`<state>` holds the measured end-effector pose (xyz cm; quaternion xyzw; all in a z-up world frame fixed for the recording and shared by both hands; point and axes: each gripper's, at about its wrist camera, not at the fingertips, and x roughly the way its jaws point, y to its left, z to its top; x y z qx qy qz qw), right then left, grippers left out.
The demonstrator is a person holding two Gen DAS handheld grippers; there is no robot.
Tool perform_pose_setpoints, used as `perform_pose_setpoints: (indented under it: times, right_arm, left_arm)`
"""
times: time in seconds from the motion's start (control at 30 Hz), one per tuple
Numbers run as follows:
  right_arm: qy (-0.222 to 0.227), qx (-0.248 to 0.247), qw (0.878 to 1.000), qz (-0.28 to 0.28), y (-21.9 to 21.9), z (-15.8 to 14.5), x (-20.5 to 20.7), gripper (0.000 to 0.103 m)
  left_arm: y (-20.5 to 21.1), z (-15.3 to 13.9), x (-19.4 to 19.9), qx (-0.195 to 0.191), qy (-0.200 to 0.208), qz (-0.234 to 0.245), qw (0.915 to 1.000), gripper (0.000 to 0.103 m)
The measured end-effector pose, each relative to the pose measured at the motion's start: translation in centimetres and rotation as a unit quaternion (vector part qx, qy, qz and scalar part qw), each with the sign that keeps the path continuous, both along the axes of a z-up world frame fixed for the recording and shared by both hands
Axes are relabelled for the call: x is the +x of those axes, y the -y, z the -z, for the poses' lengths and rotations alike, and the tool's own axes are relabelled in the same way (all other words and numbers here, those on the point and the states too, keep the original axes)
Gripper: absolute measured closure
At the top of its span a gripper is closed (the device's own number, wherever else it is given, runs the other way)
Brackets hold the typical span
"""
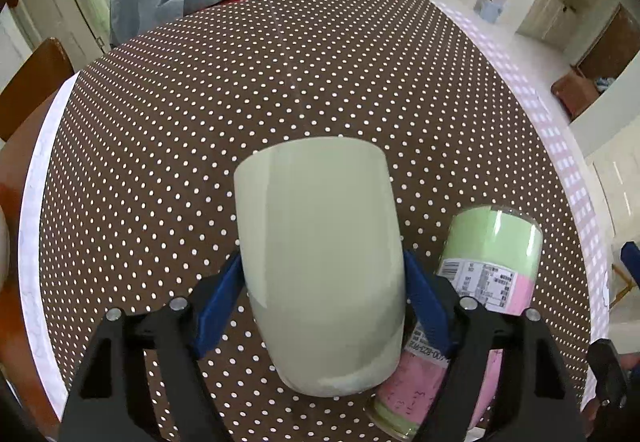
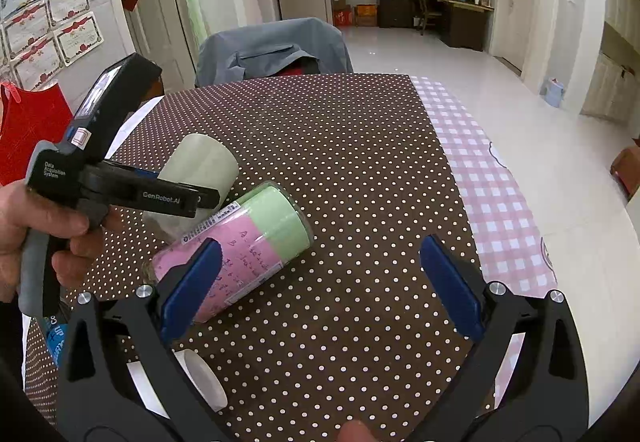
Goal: Flip cup upside down
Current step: 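Close the left tool on the pale green cup and lift it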
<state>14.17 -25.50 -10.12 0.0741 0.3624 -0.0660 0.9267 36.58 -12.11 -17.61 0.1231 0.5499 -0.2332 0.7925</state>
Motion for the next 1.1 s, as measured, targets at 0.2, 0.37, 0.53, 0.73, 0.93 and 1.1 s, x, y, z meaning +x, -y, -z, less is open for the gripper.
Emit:
perform_pose_setpoints:
  times: [0.2,0.37,0.53,0.73,0.93,1.1]
  right_arm:
    - [0.008,0.007,1.000,0.002,0.1,-0.6,-1.0,0.006]
    - [0.020,0.010,1.000,-0.001,-0.2,-1.8,-2.5,0.006]
    - [0.036,0.014,0.999,-0.002,-0.5,-3.2,-4.7,0.006]
    - [0.052,0.027,0.998,-0.003,-0.4,-4.7,-8.9,0.006]
    - [0.050,0.038,0.998,-0.007,-0.5,-4.4,-12.7,0.006]
    - [0.043,0.038,0.998,-0.018,-1.5,-3.7,-15.2,0.006]
  left_arm:
    - [-2.9,-1.2,-2.5,-0.020,0.015,-0.022,0.9995,0.027]
    - [-5.1,-4.5,-6.0,-0.034,0.054,-0.038,0.9972,0.027]
    - [-6.3,-8.0,-10.1,-0.054,0.084,-0.038,0.9943,0.027]
    - [-6.9,-11.0,-17.6,-0.066,0.110,-0.014,0.9917,0.027]
    - [-7.5,-10.0,-25.3,-0.067,0.103,0.008,0.9924,0.027]
    - [-8.0,-8.2,-30.5,-0.071,0.095,0.006,0.9930,0.027]
